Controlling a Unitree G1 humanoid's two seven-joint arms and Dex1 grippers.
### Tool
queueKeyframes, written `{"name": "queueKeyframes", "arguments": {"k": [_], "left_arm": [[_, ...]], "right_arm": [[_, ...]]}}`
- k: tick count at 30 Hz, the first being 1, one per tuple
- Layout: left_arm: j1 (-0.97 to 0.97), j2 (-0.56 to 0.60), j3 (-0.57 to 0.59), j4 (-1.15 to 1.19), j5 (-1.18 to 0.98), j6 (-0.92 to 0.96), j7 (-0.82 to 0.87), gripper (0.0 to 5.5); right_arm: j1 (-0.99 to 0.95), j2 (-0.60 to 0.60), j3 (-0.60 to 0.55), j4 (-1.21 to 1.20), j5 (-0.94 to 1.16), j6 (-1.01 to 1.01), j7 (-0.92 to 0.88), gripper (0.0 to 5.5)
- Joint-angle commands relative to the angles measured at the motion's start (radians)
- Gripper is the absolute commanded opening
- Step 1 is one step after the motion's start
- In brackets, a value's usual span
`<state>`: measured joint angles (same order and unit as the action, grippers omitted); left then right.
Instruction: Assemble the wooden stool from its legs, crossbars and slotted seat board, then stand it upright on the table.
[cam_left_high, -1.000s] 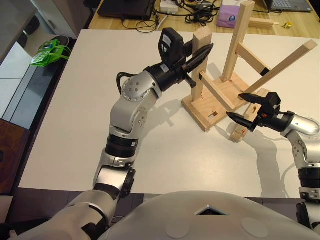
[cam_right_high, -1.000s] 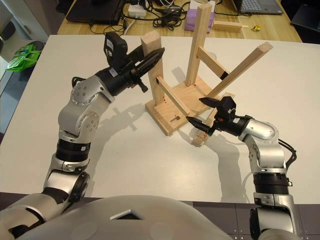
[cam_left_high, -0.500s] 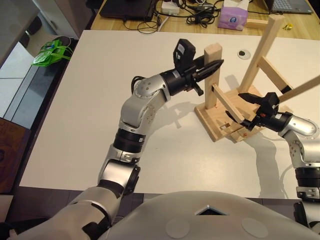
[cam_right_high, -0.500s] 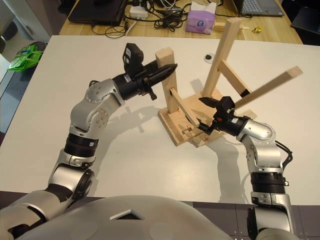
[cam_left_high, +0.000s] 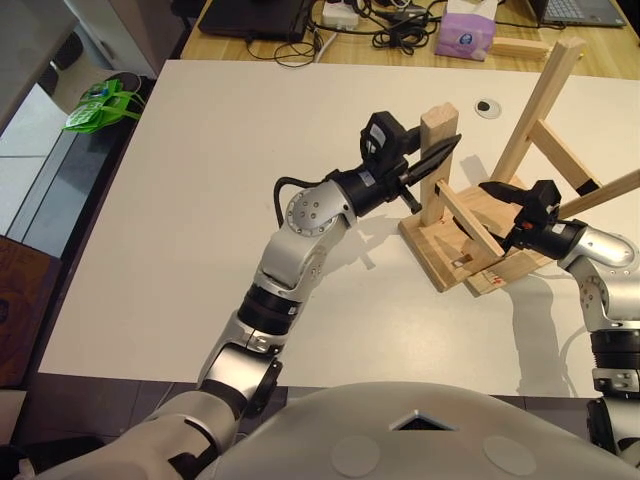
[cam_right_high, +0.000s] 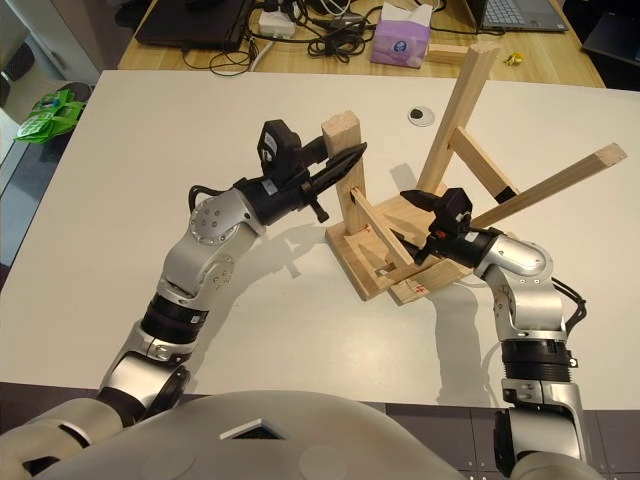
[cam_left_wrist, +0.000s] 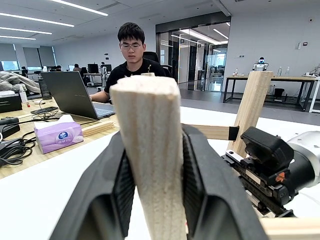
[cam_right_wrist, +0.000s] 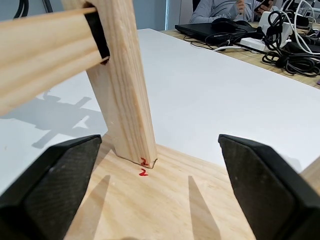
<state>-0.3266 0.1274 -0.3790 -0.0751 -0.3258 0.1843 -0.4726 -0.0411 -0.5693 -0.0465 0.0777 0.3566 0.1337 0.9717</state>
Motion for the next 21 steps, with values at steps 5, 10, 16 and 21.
{"name": "queueKeyframes", "arguments": {"k": [5,10,16,21], "left_arm": [[0.136,0.189,0.015,0.058,0.152,0.138,0.042,1.08],[0.146,0.205,0.046,0.042,0.154,0.164,0.098,1.10],[0.206,0.203,0.131,0.031,0.157,0.218,0.237,1.10],[0.271,0.147,0.143,-0.020,0.162,0.271,0.376,1.10]], "right_arm": [[-0.016,-0.018,-0.033,0.025,-0.028,-0.042,-0.022,4.33],[-0.040,-0.022,-0.046,0.046,-0.027,-0.056,-0.035,4.33],[-0.043,-0.022,-0.050,0.056,-0.027,-0.068,-0.035,4.33],[-0.028,-0.016,-0.051,0.039,-0.024,-0.069,-0.047,4.33]]}}
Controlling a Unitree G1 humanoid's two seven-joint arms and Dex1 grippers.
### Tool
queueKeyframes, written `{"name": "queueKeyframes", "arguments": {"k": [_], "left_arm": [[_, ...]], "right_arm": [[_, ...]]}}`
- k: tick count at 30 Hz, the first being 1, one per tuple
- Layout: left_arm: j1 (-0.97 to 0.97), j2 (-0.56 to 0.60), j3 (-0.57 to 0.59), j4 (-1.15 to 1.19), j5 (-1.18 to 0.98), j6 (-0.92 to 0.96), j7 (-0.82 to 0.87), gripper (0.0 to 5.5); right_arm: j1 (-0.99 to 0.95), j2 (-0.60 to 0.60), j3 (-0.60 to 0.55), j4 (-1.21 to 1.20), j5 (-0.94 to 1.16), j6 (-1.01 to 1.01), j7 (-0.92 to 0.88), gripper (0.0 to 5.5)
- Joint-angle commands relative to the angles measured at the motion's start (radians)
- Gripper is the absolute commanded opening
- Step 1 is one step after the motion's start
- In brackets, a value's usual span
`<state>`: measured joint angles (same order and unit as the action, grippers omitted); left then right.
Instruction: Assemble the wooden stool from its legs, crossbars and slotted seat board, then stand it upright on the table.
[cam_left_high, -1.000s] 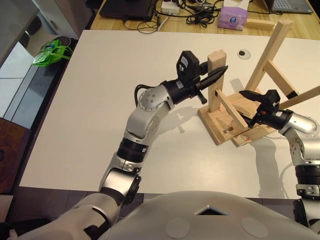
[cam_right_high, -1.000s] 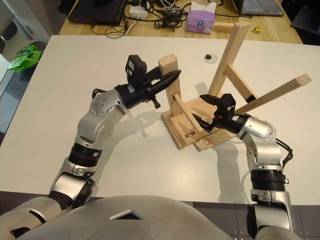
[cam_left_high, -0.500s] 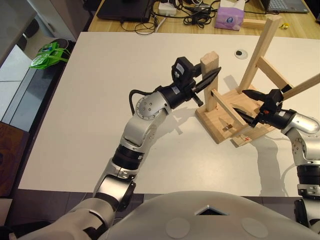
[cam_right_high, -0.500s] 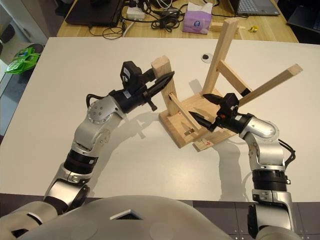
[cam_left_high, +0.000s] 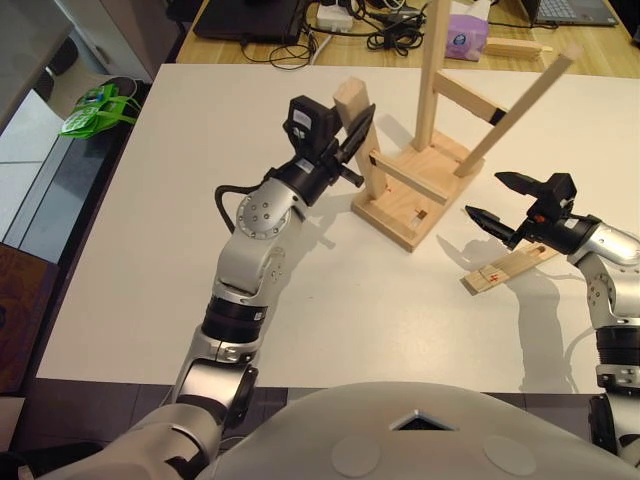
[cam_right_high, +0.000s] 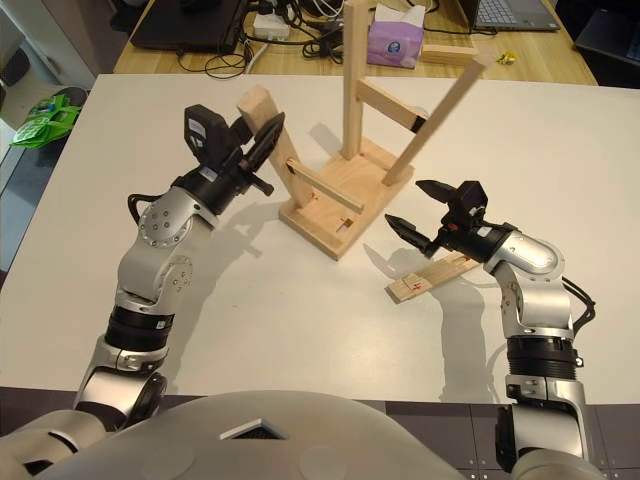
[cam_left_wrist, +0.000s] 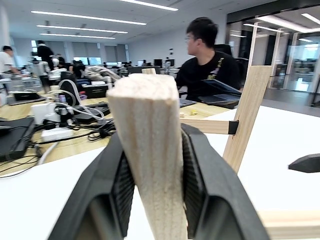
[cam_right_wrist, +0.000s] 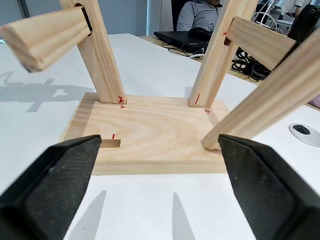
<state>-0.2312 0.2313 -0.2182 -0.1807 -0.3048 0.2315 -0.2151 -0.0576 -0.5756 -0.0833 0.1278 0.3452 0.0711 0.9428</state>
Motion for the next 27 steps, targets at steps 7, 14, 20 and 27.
{"name": "queueKeyframes", "arguments": {"k": [7,14,20,27], "left_arm": [[0.203,-0.101,-0.036,0.023,0.124,0.295,0.296,1.09],[0.173,-0.148,-0.050,-0.055,0.174,0.304,0.325,2.06],[0.130,-0.166,-0.038,-0.104,0.260,0.226,0.326,2.93],[0.102,-0.162,-0.039,-0.162,0.349,-0.103,0.284,3.92]], "right_arm": [[0.000,0.006,-0.009,-0.021,-0.011,-0.013,-0.039,4.33],[0.018,0.023,-0.006,-0.020,-0.013,-0.027,-0.056,4.33],[0.030,0.033,0.007,-0.026,-0.011,-0.031,-0.063,4.33],[0.033,0.042,0.010,-0.009,-0.016,-0.044,-0.067,4.33]]}}
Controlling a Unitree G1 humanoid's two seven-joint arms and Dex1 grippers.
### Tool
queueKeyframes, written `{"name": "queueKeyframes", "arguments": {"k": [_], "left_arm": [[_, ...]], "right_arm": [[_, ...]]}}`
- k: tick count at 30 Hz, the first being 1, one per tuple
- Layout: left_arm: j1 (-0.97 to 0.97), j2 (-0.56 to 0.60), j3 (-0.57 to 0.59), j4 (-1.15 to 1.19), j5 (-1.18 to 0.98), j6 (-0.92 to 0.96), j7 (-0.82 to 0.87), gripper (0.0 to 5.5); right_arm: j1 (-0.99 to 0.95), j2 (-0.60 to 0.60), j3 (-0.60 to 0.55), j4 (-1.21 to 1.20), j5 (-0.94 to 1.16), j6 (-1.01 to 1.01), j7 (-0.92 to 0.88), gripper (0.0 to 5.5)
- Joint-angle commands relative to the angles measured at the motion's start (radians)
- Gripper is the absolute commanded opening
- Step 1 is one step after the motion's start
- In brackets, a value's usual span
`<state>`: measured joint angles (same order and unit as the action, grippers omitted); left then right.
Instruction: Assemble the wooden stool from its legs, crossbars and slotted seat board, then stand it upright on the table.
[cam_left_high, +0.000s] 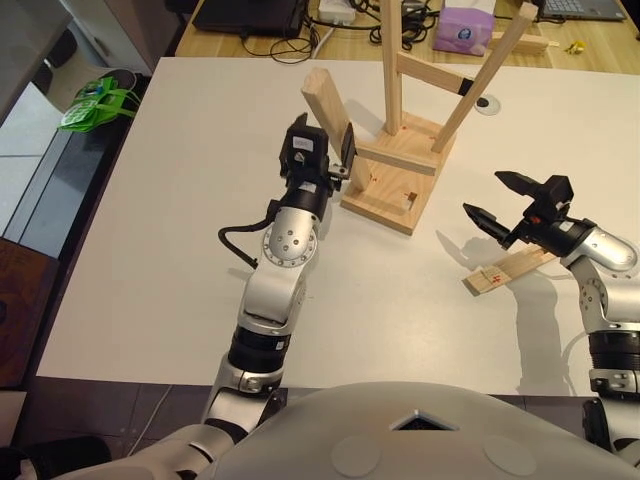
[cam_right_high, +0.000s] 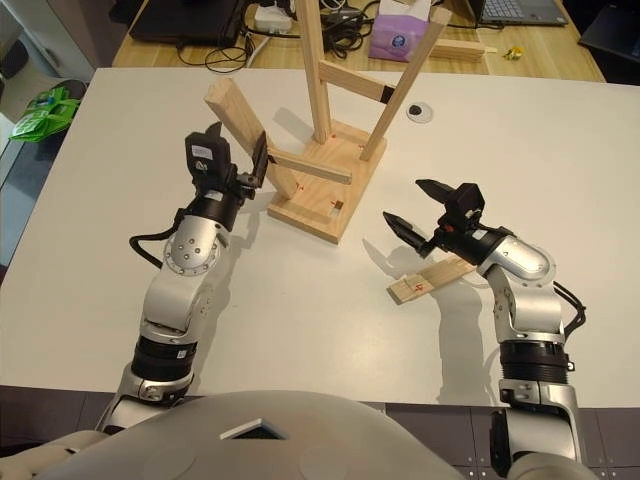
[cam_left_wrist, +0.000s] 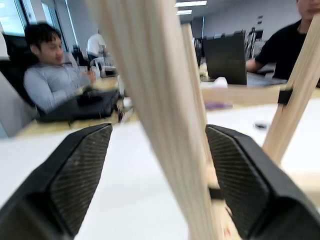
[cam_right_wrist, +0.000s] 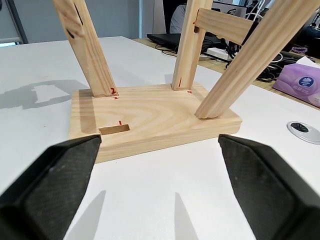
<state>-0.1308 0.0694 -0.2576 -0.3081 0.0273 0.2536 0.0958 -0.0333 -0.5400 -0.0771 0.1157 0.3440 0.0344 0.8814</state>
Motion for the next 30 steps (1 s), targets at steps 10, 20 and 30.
{"name": "queueKeyframes", "arguments": {"k": [10,20,30], "left_arm": [[-0.057,0.071,0.425,-0.055,-0.039,-0.339,0.051,5.37],[-0.070,0.123,0.461,0.702,-0.074,-0.216,-0.123,5.37],[0.006,0.098,0.399,0.621,-0.173,-0.144,-0.311,5.37]], "right_arm": [[0.003,-0.316,-0.053,-0.036,0.006,0.040,0.304,4.33],[-0.389,-0.636,0.273,0.209,-0.091,-0.073,0.733,4.33],[-0.443,-0.728,0.685,0.243,-0.103,-0.378,0.732,4.33]]}}
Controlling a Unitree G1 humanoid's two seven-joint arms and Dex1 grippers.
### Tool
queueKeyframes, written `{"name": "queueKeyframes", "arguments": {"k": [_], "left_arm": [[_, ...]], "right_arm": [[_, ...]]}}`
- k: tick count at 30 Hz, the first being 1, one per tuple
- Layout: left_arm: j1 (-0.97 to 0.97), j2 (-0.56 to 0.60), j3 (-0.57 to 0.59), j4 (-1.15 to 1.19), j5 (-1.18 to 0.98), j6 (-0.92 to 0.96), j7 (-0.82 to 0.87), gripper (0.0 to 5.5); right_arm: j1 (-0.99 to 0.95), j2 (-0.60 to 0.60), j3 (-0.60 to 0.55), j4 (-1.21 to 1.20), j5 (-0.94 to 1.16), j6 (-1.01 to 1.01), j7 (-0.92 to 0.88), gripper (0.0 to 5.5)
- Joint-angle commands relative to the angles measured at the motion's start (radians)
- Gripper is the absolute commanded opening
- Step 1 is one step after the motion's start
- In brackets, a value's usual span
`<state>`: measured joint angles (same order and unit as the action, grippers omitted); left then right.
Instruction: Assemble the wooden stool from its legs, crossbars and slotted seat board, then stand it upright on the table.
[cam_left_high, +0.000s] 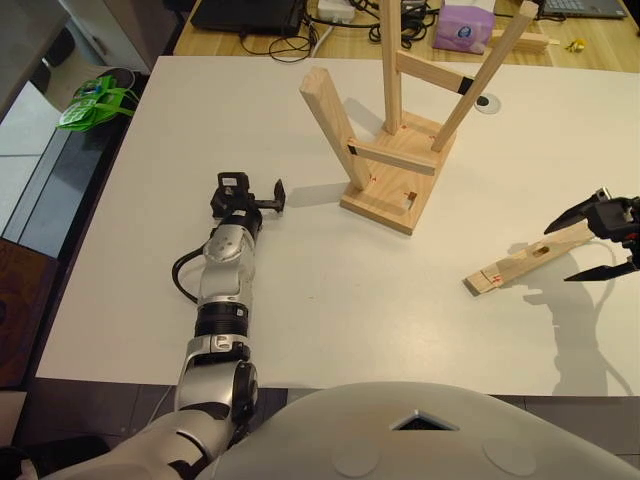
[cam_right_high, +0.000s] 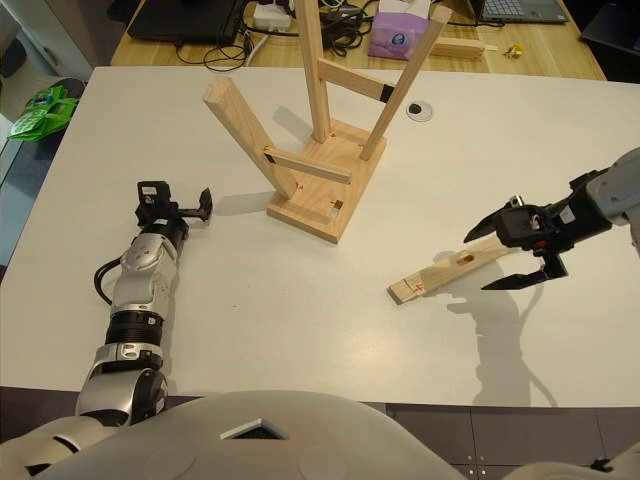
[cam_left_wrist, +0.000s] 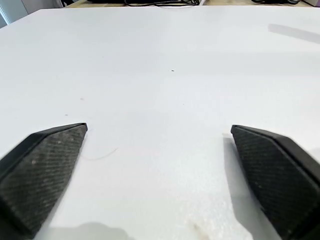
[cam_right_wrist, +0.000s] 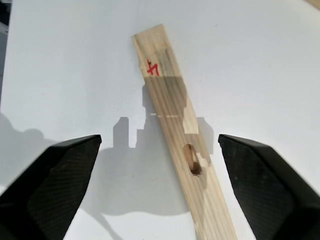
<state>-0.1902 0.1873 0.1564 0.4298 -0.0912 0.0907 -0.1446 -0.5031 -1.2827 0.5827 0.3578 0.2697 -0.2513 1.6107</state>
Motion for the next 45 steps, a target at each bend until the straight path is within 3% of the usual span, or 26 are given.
{"name": "queueKeyframes", "arguments": {"k": [1,5,13,16,21,24,33,45], "left_arm": [[0.098,-0.029,-0.022,-0.179,-0.097,0.032,-0.115,5.37],[0.262,-0.002,-0.101,-0.336,-0.176,0.132,-0.285,5.37],[0.430,0.090,-0.356,-0.721,-0.270,0.315,-0.519,5.37],[0.434,0.126,-0.383,-0.782,-0.287,0.351,-0.552,5.37],[0.412,0.145,-0.381,-0.799,-0.294,0.370,-0.545,5.37],[0.397,0.155,-0.381,-0.821,-0.301,0.380,-0.547,5.40],[0.291,0.134,-0.428,-0.949,-0.378,0.491,-0.526,5.40],[0.069,0.036,-0.629,-0.679,-0.272,0.513,-0.529,5.40]], "right_arm": [[0.046,0.051,0.009,0.023,-0.059,-0.153,0.001,4.33],[0.140,0.151,-0.059,0.059,-0.123,-0.317,-0.101,4.33],[0.206,0.239,-0.154,0.097,-0.222,-0.418,-0.237,4.33],[0.195,0.247,-0.168,0.124,-0.255,-0.408,-0.242,4.33],[0.188,0.191,-0.133,0.187,-0.319,-0.359,-0.094,4.33],[0.204,0.229,-0.141,0.174,-0.305,-0.350,-0.082,3.78],[0.162,0.378,-0.258,0.146,-0.259,-0.404,-0.276,2.17],[0.136,0.478,-0.247,0.012,-0.234,-0.300,-0.284,2.05]]}}
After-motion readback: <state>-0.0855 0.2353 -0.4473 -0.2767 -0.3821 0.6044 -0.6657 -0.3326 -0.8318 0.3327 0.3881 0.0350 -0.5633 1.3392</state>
